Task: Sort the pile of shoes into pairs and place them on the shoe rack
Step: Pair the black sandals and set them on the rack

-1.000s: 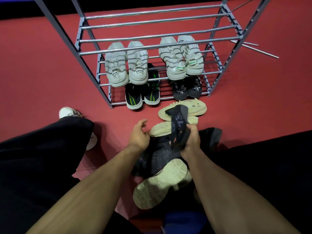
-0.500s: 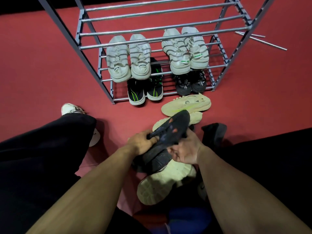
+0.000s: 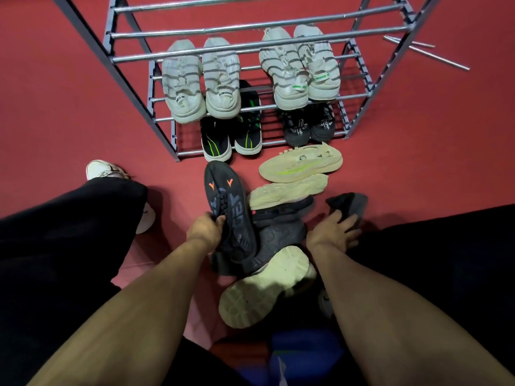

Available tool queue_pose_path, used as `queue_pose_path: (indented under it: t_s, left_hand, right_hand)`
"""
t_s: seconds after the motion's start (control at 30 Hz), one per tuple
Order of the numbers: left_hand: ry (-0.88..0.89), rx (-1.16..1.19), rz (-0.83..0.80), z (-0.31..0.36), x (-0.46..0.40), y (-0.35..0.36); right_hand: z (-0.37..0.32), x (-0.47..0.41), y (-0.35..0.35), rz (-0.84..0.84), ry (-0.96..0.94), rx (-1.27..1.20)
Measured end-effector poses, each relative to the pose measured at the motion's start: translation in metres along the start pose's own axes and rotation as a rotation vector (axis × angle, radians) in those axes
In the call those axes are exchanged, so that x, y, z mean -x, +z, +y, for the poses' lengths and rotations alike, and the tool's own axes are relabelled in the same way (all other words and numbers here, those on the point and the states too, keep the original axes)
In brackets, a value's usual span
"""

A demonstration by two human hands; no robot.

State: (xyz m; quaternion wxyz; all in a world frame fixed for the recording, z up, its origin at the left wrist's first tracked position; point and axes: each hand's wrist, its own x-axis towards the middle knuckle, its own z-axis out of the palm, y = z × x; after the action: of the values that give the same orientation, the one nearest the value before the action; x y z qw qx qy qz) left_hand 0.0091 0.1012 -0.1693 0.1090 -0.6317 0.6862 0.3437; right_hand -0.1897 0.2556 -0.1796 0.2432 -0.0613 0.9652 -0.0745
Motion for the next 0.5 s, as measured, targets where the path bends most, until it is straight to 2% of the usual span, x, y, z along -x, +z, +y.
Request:
queue_pose_path:
  t_s: [0.1,0.2,0.23,0.3,0.33,0.4,0.43,0.5]
  left_hand:
    - [0.038,-0.029,-0.004,0.005,0.0,0.003]
    - [0.065,-0.06,0.009,0.009,0.0,0.004]
    - [0.071,-0.067,0.01,0.01,0.001,0.004]
    - [0.075,-0.066,0.013,0.009,0.001,0.004]
    - [0.078,-0.057,0.015,0.009,0.002,0.004]
    - [0.081,-0.024,0.015,0.009,0.002,0.004]
    - [0.076,-0.014,0.015,0.009,0.003,0.004]
    - [0.066,-0.015,0.017,0.01,0.005,0.004]
  right_hand:
    - [0.001,-0.012,0.001,-0.037,0.189,-0.166]
    - [0.004,-0.025,0.003,-0.002,0.357,-0.646]
    - [0.006,-0.027,0.003,0.011,0.334,-0.674]
    - [0.0,-0.022,-0.009,-0.014,0.262,-0.572]
    - [-0.006,-0.018,-0.021,0.001,0.332,-0.643]
    - [-0.003,-0.009,-0.033,0.03,0.355,-0.735]
    - [-0.003,-0.009,-0.035,0.078,0.329,-0.71]
    - [-0.004,-0.008,-0.039,0.219,0.259,-0.823]
